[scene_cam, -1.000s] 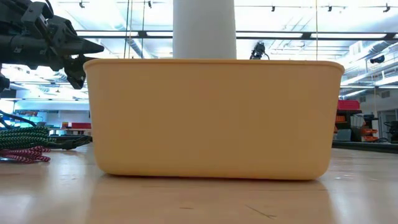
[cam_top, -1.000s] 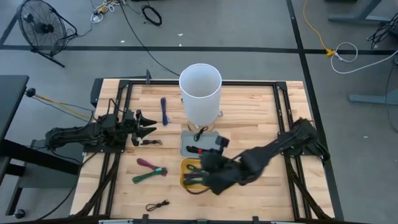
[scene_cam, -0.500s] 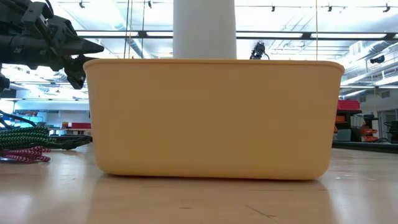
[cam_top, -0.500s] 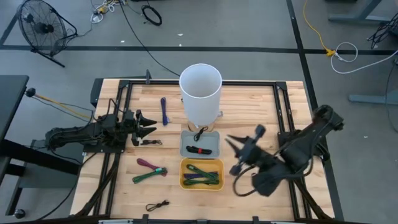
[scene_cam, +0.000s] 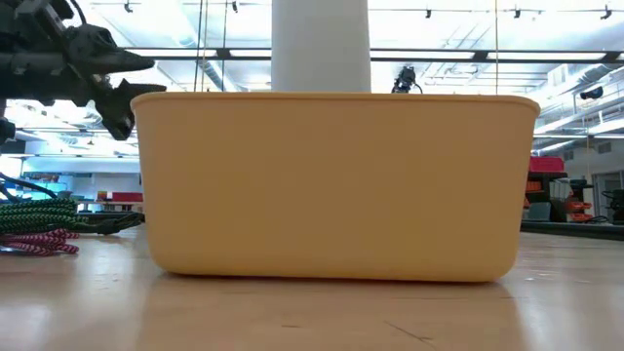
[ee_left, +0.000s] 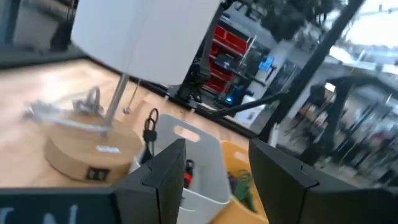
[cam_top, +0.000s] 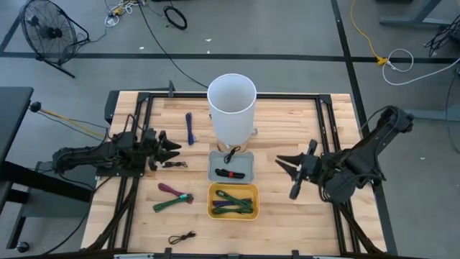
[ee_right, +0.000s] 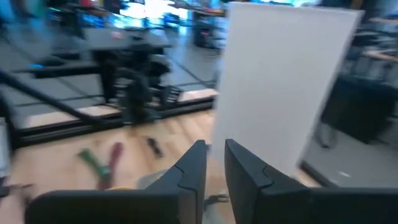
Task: Pick & Place USB Port
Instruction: Put the black charger cable into the gray bin
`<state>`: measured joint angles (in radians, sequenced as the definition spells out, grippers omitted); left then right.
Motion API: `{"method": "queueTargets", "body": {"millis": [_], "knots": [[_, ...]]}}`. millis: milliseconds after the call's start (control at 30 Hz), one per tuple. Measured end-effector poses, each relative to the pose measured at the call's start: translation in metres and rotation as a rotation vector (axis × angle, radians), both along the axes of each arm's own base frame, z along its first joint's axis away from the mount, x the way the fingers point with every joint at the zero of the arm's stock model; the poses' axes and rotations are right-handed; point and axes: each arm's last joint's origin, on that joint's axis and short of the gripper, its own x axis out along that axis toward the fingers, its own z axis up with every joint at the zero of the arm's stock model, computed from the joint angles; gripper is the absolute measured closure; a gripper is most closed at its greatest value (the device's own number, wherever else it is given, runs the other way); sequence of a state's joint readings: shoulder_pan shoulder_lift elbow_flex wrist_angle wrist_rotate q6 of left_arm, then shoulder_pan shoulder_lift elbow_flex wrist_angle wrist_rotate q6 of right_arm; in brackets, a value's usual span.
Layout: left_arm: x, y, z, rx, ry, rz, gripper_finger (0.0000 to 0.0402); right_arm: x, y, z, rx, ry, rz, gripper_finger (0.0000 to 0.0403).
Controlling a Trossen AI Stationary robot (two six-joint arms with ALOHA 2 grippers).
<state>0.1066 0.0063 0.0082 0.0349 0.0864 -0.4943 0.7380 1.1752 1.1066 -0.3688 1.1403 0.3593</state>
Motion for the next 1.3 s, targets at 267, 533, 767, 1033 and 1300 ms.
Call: {"method": "queueTargets", "body": {"millis": [267, 533, 767, 1033, 1300], "knots": [[0.006, -0.012, -0.003, -0.086, 0.13, -0.17, 0.022, 0.0, 0.001, -0.026, -0.021, -0.034, 0.077, 0.0344], [0.03, -0.035, 0.028, -0.019, 0.297, -0.24, 0.022, 0.0, 0.001, -0.034, -0.025, -0.022, 0.074, 0.0344], [0.065, -0.074, 0.061, 0.086, 0.561, -0.381, 0.022, 0.0, 0.001, -0.035, -0.025, -0.015, 0.074, 0.0344], [0.1, -0.132, 0.08, 0.07, 0.812, -0.545, 0.022, -0.001, 0.0, -0.038, -0.011, -0.001, 0.068, 0.0344], [0.117, -0.192, 0.061, -0.113, 1.101, -0.559, 0.022, -0.001, 0.0, -0.038, 0.006, -0.008, 0.065, 0.0344]]}}
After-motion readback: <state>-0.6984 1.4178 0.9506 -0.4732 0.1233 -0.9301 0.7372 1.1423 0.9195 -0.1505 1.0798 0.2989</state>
